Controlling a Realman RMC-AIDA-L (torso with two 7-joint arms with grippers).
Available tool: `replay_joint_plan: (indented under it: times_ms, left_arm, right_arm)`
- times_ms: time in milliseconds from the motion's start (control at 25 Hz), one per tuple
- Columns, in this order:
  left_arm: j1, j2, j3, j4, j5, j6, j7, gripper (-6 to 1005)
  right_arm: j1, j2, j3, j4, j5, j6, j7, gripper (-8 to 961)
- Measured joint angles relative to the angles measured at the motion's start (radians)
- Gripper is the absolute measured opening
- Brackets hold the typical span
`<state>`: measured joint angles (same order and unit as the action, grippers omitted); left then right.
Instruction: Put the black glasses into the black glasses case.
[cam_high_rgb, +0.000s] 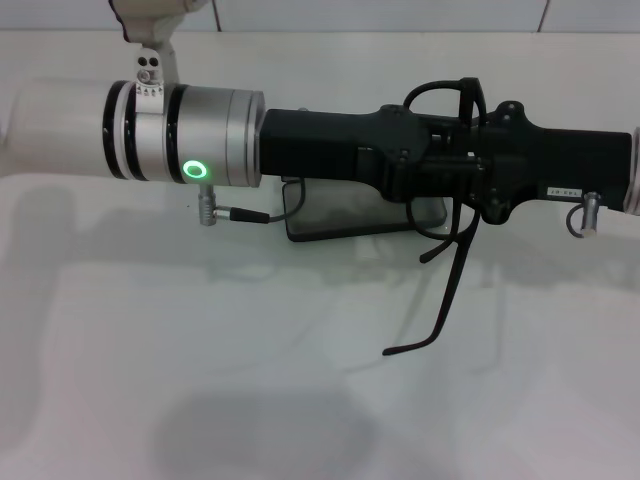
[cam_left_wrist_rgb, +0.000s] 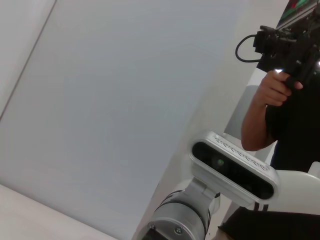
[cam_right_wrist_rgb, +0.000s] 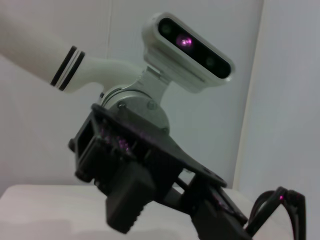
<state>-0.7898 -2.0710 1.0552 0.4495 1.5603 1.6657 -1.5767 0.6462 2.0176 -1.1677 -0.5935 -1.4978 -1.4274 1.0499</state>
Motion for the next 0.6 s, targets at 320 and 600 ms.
replay_joint_plan:
  times_ms: [320,600]
  left_arm:
    - [0.0,-0.001,0.0,0.002,0.0,0.0,0.013,503]
    - [0.005,-0.006,0.0,0.002,0.0,-0.002,0.028,502]
  right_arm:
    - [0.008,-0.005,-0.012,0.0,-0.018,-0.007,0.091,88]
    - [0.017,-0.005,-0.017,-0.002,-0.038,-0.031,0.136,88]
